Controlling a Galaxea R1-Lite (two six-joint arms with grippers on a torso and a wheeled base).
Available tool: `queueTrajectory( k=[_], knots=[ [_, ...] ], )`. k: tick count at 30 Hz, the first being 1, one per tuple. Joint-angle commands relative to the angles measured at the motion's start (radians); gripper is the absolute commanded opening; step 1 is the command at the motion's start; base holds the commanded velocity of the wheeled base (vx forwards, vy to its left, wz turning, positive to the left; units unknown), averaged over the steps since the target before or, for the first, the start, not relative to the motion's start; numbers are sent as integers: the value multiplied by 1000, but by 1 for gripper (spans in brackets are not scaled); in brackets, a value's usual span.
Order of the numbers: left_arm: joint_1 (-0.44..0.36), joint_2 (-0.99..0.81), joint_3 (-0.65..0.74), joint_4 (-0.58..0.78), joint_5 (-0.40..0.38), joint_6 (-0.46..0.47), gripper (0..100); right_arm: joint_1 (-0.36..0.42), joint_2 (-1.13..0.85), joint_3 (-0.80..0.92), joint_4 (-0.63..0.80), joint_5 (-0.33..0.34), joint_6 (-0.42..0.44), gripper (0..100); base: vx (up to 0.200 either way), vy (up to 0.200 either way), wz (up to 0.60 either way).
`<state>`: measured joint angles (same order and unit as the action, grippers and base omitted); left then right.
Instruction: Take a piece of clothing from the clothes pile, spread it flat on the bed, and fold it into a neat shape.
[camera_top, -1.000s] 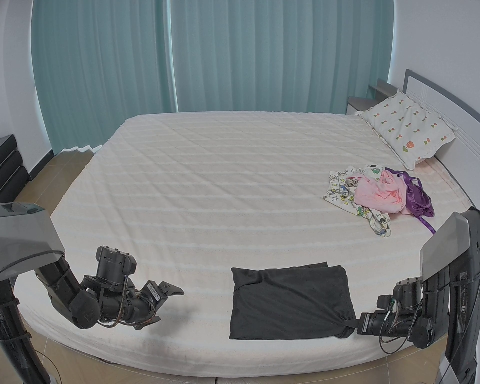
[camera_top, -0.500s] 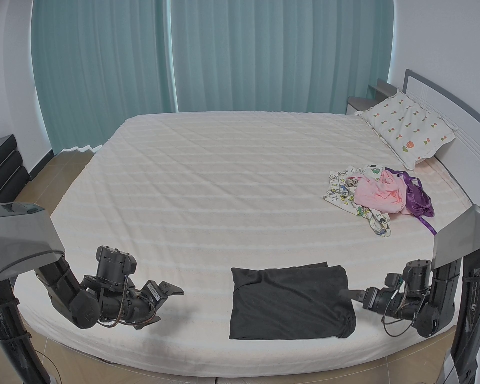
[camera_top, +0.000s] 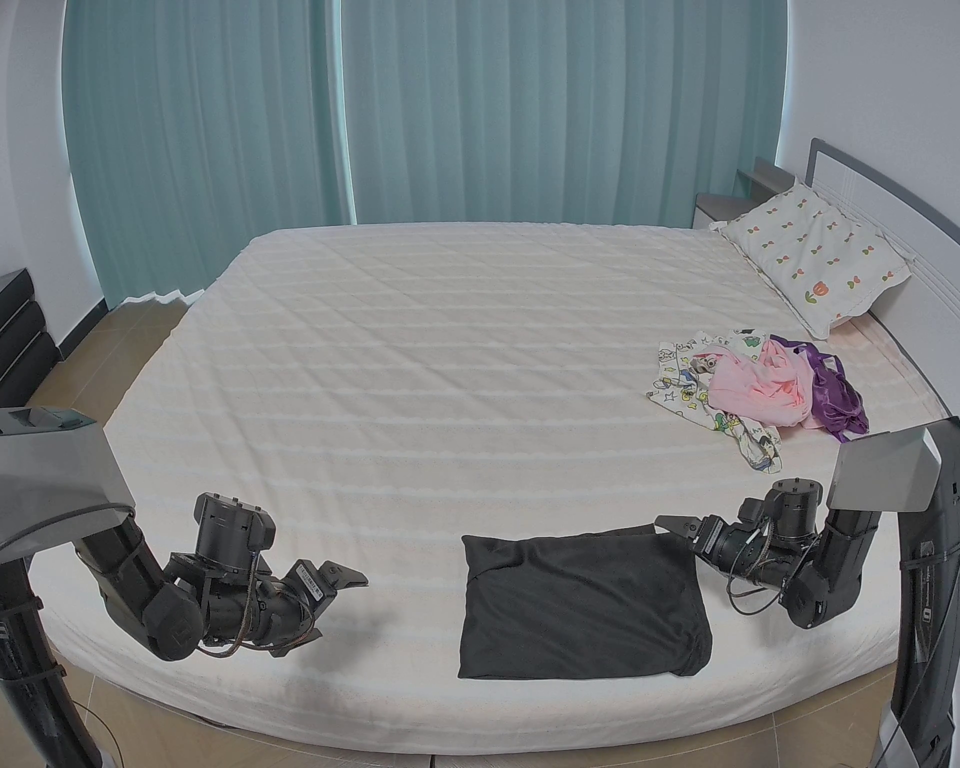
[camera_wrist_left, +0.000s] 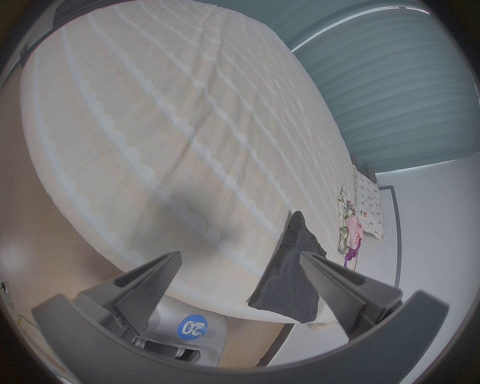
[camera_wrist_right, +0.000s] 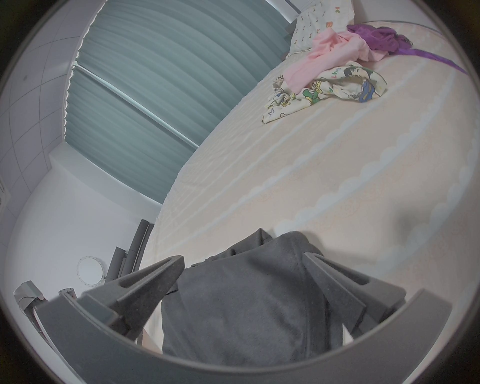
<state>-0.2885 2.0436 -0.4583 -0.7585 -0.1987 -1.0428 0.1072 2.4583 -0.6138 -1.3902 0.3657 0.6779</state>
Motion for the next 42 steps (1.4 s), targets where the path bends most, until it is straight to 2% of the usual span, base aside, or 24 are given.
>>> queueTrajectory(
  k=[1, 15, 16, 24, 29, 35, 42],
  knots=[
    [-1, 10, 3, -4, 2, 0, 100, -3, 56, -40, 0, -2, 2, 100, 0, 0, 0],
    [-6, 12, 3, -5, 9, 0, 100, -12, 93, -61, -3, -24, -24, 100, 0, 0, 0],
    [-6, 12, 3, -5, 9, 0, 100, -8, 94, -67, -3, -24, -24, 0, 0, 0, 0],
    [-8, 12, 3, -5, 10, 0, 100, -12, 122, -126, 2, -77, -12, 0, 0, 0, 0],
    [-18, 24, 1, -5, 39, 0, 100, -18, 126, -133, -3, -114, -9, 0, 0, 0, 0],
    [-20, 26, 0, -5, 39, 0, 100, -21, 128, -133, -4, -125, -8, 0, 0, 0, 0],
    [-20, 26, 0, -5, 39, 0, 100, -27, 130, -159, -3, -165, 46, 0, 0, 0, 0]
  ],
)
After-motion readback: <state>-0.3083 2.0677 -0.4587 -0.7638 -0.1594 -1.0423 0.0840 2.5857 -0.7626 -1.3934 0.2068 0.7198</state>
